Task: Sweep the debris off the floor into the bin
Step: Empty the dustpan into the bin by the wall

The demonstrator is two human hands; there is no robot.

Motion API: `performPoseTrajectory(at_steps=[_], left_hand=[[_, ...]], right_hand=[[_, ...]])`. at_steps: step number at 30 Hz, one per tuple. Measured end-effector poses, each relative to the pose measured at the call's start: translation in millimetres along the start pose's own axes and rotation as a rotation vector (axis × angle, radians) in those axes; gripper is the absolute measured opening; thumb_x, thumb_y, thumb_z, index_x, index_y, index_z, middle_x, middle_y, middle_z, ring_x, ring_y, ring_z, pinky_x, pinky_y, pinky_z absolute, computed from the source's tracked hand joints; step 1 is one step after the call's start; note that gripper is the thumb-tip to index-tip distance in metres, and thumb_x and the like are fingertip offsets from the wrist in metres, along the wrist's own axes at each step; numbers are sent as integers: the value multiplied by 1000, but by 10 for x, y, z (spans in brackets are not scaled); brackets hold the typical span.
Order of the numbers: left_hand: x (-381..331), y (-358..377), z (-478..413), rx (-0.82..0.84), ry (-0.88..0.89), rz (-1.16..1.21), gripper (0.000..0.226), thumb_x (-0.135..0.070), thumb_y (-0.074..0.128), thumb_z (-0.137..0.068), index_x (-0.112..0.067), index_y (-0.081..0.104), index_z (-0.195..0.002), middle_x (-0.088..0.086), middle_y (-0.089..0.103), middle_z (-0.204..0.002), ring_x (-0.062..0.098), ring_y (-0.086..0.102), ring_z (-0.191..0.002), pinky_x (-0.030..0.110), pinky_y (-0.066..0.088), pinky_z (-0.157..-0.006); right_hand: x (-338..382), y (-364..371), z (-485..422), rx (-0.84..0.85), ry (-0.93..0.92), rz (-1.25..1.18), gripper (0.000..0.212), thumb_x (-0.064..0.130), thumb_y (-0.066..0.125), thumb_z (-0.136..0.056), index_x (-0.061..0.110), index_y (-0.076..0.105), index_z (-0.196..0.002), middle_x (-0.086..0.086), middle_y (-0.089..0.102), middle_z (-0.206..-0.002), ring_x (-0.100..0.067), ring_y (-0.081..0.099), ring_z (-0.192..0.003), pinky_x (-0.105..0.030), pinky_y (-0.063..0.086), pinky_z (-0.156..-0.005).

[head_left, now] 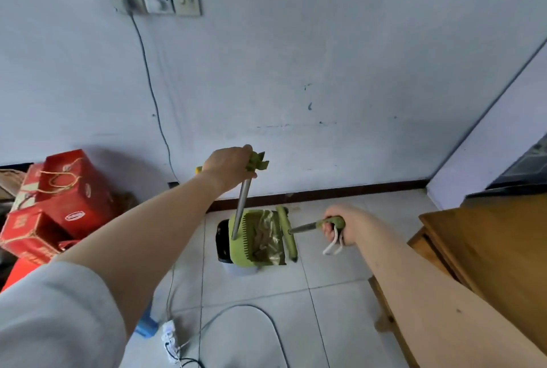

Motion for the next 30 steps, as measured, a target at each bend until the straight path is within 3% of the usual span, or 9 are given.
performPoseTrajectory(at_steps=[3, 11, 15, 21, 24, 30], left_hand=[[129, -6, -4, -9, 54, -86, 37, -45, 63, -88, -15, 45, -101, 0, 61, -84, 24, 62, -76, 38, 54, -65], [622, 70, -100, -12, 103, -162, 35, -44, 59, -91, -15, 43, -102, 3, 65, -85, 26, 62, -75, 35, 49, -58], [808, 111, -163, -4, 99, -180, 34, -42, 58, -92, -13, 44, -103, 1, 59, -78, 24, 53, -66, 36, 50, -58], [989, 320, -221, 4, 140, -217, 34, -41, 54, -94, -10, 44, -106, 6, 64, -87, 29, 58, -70, 33, 39, -54], [1090, 401, -251, -2, 168, -229, 34, -42, 51, -96, -10, 44, -107, 5, 63, -87, 27, 50, -64, 33, 37, -54], [1125, 541, -240, -6, 330, -364, 35, -43, 43, -99, -9, 42, -106, 0, 44, -76, 27, 45, -58, 31, 22, -42]], right_hand=[[167, 245, -105, 30, 9, 16, 15, 5, 41, -92, 2, 50, -81, -7, 46, -45, -12, 41, -28, -16, 35, -32], [580, 876, -290, 139, -17, -13, 24, 4, 35, -93, 10, 40, -71, -7, 40, -40, -13, 38, -26, -13, 31, -33], [797, 1088, -391, 139, -25, 6, 20, 7, 37, -95, 8, 42, -76, -7, 44, -41, -14, 42, -27, -15, 35, -32], [996, 1399, -473, 167, -38, -10, 21, 6, 35, -94, 12, 38, -74, -6, 41, -37, -15, 39, -24, -16, 35, -30], [1069, 1424, -510, 147, -38, -26, 19, 5, 36, -93, 12, 39, -76, -6, 41, -38, -15, 41, -24, -16, 35, -30], [1121, 1513, -554, 123, -25, -32, 19, 6, 36, -94, 12, 39, -76, -6, 41, -38, -15, 41, -24, -17, 35, -30]])
Point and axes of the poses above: each hand's wrist, its own z-axis away from the middle knuckle, its own y-axis out of the palm, x = y × z, the point moved 7 cm from there along -z, towards the middle knuckle
